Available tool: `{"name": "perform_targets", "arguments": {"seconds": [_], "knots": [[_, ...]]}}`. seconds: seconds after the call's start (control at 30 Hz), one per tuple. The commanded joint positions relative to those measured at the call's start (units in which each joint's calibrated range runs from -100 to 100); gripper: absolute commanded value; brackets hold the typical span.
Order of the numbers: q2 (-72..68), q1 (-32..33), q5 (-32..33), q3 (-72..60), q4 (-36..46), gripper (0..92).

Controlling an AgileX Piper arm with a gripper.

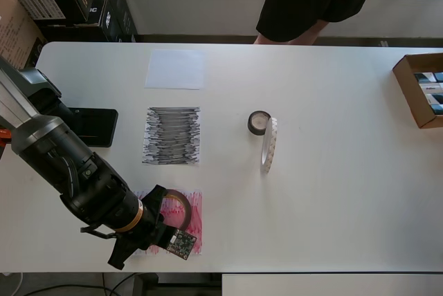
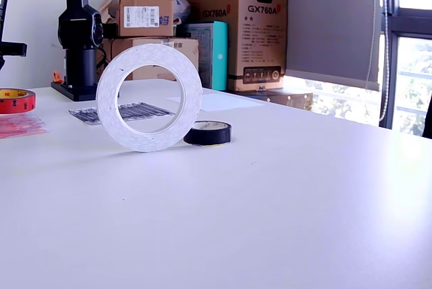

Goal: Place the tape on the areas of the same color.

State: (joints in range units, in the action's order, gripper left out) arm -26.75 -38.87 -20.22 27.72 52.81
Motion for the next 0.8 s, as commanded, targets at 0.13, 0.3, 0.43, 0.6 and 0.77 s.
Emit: {"name": "perform_targets", "arguments": {"seconds": [0.13,0.3,0.43,0.6,0.77], "knots": [[-1.04,-0.19,-0.16,0.86,-1.52,0.0],[-3.38,-0.42,-0.16,0.22,-3.81,0.0],[-3.56,-0.34,-0.16,0.22,-3.81,0.0],[-3.66,-0.42,-0.16,0.22,-3.81,0.0],[-3.66,-0.42,-0.16,0.22,-3.81,0.2]]}}
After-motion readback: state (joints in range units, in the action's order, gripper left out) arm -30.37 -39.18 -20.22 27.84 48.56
